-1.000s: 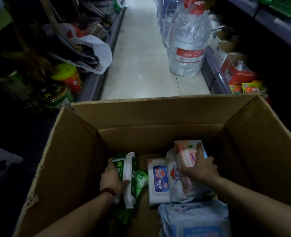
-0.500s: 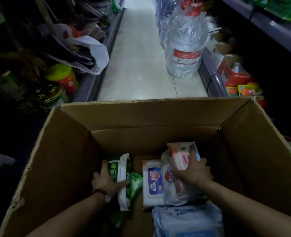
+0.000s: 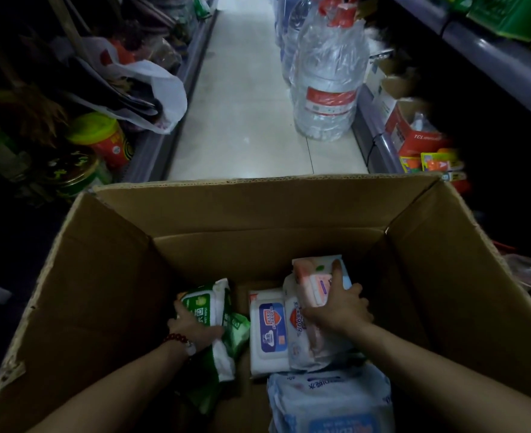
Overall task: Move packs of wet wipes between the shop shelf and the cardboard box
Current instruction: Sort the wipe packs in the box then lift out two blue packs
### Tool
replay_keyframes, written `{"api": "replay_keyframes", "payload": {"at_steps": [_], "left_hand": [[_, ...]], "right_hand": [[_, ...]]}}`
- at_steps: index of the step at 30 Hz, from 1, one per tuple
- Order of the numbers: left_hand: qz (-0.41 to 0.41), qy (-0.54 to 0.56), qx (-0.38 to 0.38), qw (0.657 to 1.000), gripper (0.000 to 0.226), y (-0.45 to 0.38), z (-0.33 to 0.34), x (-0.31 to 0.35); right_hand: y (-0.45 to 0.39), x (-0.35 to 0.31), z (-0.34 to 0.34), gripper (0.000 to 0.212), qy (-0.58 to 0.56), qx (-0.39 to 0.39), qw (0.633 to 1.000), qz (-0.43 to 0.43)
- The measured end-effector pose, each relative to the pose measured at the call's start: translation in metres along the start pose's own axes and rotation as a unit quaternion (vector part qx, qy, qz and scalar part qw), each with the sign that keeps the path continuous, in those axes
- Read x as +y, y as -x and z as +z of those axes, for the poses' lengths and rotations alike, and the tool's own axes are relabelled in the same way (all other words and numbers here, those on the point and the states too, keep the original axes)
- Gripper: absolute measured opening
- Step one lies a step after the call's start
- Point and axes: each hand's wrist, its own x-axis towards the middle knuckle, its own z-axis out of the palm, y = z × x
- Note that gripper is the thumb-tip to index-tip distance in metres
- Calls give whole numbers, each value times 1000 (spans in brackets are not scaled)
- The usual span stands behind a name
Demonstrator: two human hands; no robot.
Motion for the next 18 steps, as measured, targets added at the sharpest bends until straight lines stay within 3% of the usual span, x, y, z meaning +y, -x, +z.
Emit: {"api": "replay_keyframes", "payload": {"at_steps": [5, 18], "left_hand": [[141, -126, -67, 980, 137, 23, -7, -19], [127, -94, -8, 987, 135, 40, 13, -28]], "right_hand": [[-2, 1, -2, 122, 2, -6, 1000, -2], [-5, 3, -1, 120, 0, -5, 1000, -10]]}}
